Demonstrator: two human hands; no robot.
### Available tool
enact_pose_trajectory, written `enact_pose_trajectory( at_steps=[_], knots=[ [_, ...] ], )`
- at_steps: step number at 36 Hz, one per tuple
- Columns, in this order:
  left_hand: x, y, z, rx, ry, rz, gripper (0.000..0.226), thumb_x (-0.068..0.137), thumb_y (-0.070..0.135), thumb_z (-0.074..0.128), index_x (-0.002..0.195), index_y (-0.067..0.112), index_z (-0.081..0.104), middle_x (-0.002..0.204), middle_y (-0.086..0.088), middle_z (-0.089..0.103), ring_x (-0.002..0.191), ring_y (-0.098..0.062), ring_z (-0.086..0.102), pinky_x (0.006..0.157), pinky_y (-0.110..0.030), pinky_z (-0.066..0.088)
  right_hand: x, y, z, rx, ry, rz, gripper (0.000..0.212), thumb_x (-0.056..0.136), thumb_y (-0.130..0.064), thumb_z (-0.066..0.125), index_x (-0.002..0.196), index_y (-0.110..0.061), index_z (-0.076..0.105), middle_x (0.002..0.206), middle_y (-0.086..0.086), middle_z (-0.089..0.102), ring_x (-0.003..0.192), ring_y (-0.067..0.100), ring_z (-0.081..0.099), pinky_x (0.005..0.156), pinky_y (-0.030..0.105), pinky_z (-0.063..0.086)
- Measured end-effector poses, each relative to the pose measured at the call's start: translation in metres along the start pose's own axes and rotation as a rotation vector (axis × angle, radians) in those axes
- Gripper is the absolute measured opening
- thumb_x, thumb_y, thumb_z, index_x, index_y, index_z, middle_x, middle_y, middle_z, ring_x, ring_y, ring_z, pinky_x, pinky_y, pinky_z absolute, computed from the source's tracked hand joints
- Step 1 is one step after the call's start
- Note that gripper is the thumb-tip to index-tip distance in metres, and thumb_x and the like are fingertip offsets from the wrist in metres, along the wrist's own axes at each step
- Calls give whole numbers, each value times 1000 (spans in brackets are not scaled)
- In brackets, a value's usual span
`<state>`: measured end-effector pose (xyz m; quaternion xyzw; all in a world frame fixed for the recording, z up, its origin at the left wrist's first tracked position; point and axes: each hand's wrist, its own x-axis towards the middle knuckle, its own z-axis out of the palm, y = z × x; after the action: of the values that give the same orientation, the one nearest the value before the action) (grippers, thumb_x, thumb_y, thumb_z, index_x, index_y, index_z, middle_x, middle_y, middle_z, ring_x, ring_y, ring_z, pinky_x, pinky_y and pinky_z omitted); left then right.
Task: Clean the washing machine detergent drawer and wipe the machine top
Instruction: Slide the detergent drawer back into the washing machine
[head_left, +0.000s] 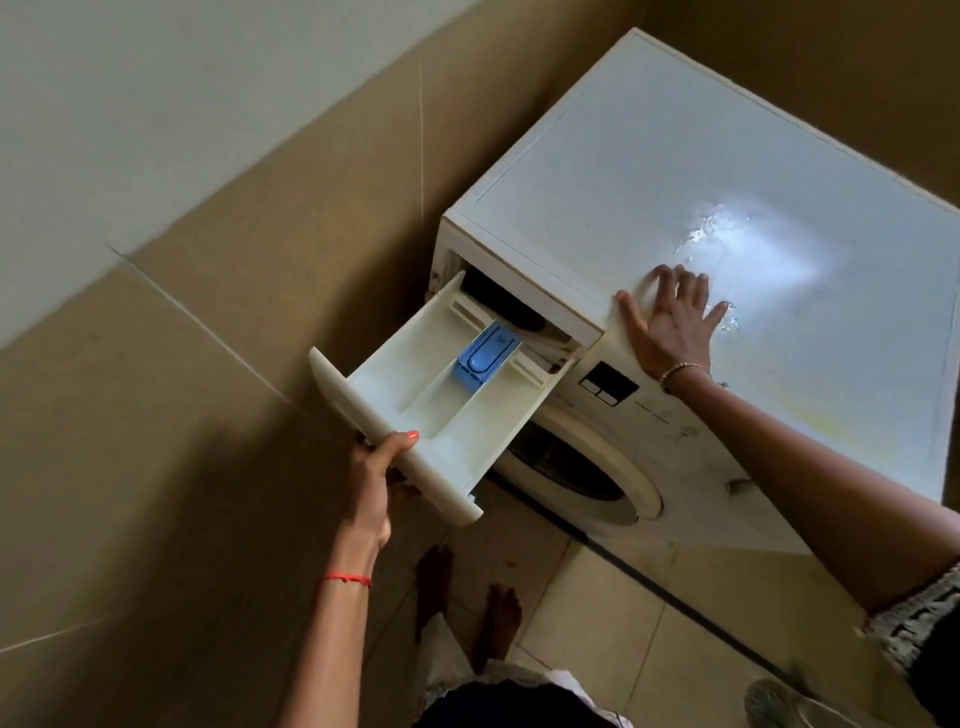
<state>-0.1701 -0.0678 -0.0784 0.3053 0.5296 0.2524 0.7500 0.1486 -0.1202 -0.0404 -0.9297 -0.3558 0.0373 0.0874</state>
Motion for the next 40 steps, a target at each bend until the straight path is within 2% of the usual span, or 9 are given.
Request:
enact_pose_trajectory(
  at_steps=[3,6,7,9,15,31,34,40],
  knots=[
    [3,-1,2,-13,3,18,73,46,33,71,115,14,55,93,-1,62,85,-20,58,54,-29,52,-1,0,1,-4,11,-16,58,93,-54,33,131,-10,33,143,12,29,141,32,10,111,62,3],
    [6,-1,5,-23,11,18,35,70,21,67,103,18,56,92,0,59,86,-19,56,62,-31,50,-2,-1,1,-1,28,-27,56,93,-53,33,128,-9,34,139,14,31,140,34,13,110,63,6],
    [7,-1,5,-35,11,18,31,70,20,67,99,21,56,90,1,58,84,-18,56,63,-31,49,-2,-2,1,0,29,-25,56,94,-52,34,129,-8,34,140,14,30,141,34,12,110,63,5],
    [9,-1,6,-41,3,19,39,62,24,66,99,19,57,88,2,59,82,-17,56,60,-29,49,-3,-3,1,-2,36,-22,55,94,-50,34,129,-8,34,142,15,29,141,34,11,110,62,5],
    [17,-3,10,-37,-1,35,71,59,28,65,125,8,49,95,2,57,87,-16,55,46,-22,49,-2,-2,1,-26,35,-13,59,94,-52,32,132,-8,33,144,16,28,141,33,13,111,60,7],
    [20,-8,14,-69,4,50,77,54,29,67,126,12,47,96,2,54,90,-17,54,58,-31,52,-1,-1,2,20,53,-14,57,92,-54,35,128,-9,37,141,14,32,139,32,19,111,59,9],
    [21,-6,16,-64,-3,54,68,60,28,63,124,12,48,94,3,55,86,-15,54,52,-27,51,-2,0,1,34,45,-10,56,92,-53,36,128,-9,36,142,14,30,140,31,16,112,59,5],
    [25,-3,21,-31,-19,54,73,61,31,64,128,10,45,96,2,54,89,-16,55,49,-24,51,-2,0,1,42,46,-10,56,92,-53,36,128,-10,37,141,13,31,140,31,16,112,59,5]
  ],
)
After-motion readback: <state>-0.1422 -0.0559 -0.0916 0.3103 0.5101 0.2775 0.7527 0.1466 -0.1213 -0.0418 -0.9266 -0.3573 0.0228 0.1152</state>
